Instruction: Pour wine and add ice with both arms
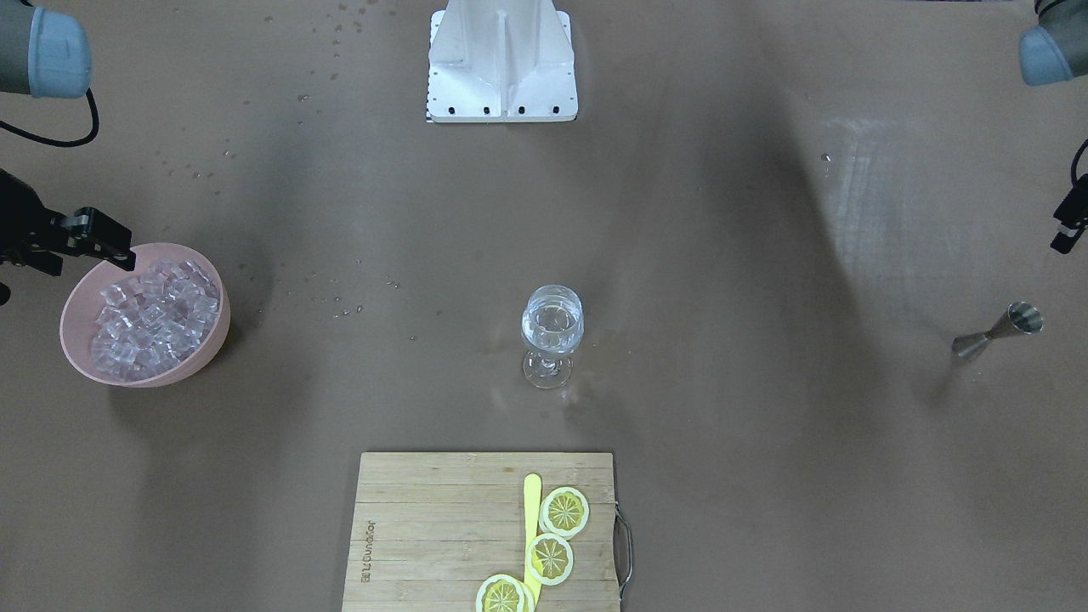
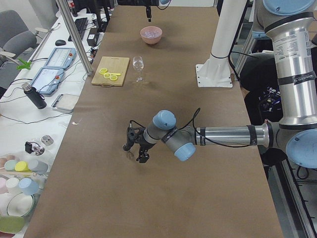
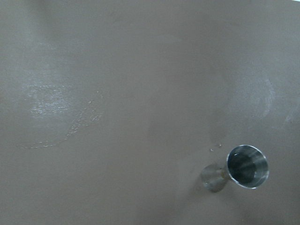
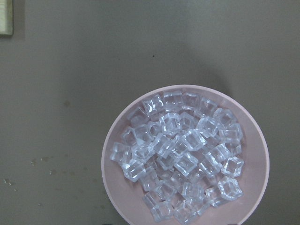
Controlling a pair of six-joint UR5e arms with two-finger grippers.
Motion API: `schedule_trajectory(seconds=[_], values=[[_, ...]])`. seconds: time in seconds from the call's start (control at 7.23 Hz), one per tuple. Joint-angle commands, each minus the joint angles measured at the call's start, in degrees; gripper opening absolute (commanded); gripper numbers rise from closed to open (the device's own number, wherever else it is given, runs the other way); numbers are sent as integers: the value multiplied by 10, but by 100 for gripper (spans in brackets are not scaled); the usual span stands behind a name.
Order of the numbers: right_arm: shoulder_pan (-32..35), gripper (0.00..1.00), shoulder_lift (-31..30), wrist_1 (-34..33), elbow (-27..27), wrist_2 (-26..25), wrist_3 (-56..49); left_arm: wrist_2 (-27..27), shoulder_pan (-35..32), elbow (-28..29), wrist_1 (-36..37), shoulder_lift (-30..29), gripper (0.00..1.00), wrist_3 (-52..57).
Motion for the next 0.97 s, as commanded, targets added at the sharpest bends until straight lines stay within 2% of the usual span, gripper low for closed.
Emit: schedule_trajectory(seconds=[0.0, 0.14, 0.42, 0.69, 0.83], values=[[-28, 67, -33, 16, -6, -26, 0, 48, 20, -9, -49, 11, 98, -28], [-32, 67, -58, 63, -28, -28, 1, 89, 34, -3, -88, 14, 98, -50], [-35, 68, -83, 143, -82, -27, 7, 222, 112, 21, -160, 20, 97, -61], [-41, 55, -72, 145, -83, -24, 26, 253, 147, 41, -177, 20, 97, -60], [-48, 55, -61, 145, -80, -24, 41, 276, 168, 55, -194, 19, 97, -60]])
